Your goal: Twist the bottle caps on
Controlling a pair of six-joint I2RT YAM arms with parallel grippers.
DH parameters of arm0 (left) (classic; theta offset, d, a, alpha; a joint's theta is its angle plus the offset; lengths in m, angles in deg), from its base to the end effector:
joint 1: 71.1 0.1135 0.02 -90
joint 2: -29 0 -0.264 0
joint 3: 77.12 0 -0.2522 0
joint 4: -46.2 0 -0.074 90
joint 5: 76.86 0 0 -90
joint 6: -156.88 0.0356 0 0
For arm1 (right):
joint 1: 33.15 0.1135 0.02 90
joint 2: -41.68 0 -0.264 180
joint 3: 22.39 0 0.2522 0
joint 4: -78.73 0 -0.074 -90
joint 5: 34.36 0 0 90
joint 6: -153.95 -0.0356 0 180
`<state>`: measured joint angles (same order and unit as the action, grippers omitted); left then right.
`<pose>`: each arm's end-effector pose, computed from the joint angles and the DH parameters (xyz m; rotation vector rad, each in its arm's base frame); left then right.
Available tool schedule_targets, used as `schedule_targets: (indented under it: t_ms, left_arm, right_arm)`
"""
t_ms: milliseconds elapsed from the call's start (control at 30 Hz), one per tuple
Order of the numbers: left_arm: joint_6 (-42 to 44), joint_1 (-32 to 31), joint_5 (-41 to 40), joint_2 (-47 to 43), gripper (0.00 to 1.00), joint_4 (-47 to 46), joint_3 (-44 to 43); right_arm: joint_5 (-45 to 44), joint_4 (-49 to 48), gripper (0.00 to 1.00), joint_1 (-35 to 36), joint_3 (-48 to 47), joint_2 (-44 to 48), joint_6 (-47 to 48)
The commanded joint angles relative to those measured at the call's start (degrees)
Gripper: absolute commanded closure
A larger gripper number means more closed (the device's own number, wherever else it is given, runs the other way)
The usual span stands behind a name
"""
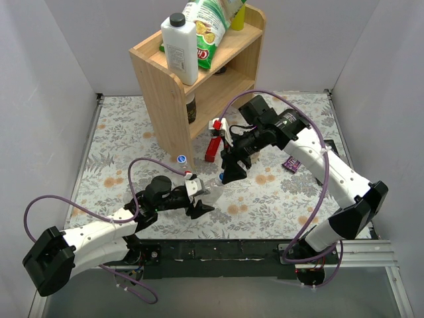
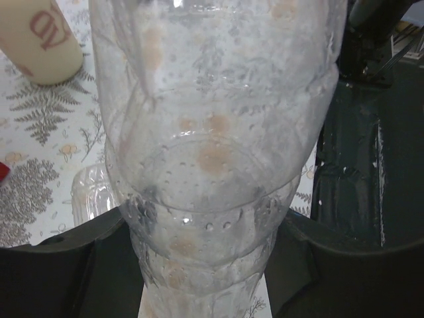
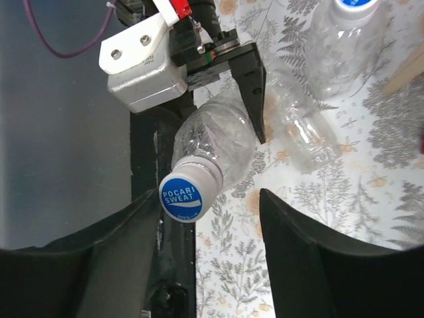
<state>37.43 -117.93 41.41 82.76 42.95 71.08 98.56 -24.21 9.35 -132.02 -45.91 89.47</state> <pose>0.1229 -0.1557 0.1983 0.6821 1.9891 -1.3263 0.2048 0.2206 0.3899 -1.6209 1.8599 1.0658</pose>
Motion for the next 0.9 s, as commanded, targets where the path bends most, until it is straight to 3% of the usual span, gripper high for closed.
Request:
schedule_targets:
  t_ms: [0, 33, 67, 167, 433, 867]
  left_arm:
    - [0.6, 0.1, 4.9, -1.7, 1.00, 0.1, -3.5]
    - [0.7, 0.1, 5.5, -1.5, 1.00, 0.9, -3.8]
    - [1.2, 0.1, 6.8, -1.2, 1.00, 2.7, -4.3]
    - [3.2, 0.1, 10.2, -0.2, 1.00, 6.1, -5.6]
    - [7.7, 0.1, 16.4, 3.7, 1.00, 13.6, -9.5]
    - [8.8, 0.2, 17.2, 5.6, 1.00, 12.7, -10.3]
  right_arm:
    - [-2.7, 2.5, 0.30, 0.2, -9.9, 1.6, 4.9]
    - [-1.9, 3.7, 0.29, 0.2, -11.6, 1.5, 5.9]
    - [-1.4, 5.8, 0.16, 0.3, -13.7, 1.4, 8.3]
    - [-0.1, 10.0, 0.16, 0.9, -14.9, 1.7, 16.7]
    - [-8.9, 11.7, 0.22, 7.8, -8.3, 7.1, 34.5]
    - [-11.5, 11.7, 0.30, 12.6, -0.3, 10.7, 41.1]
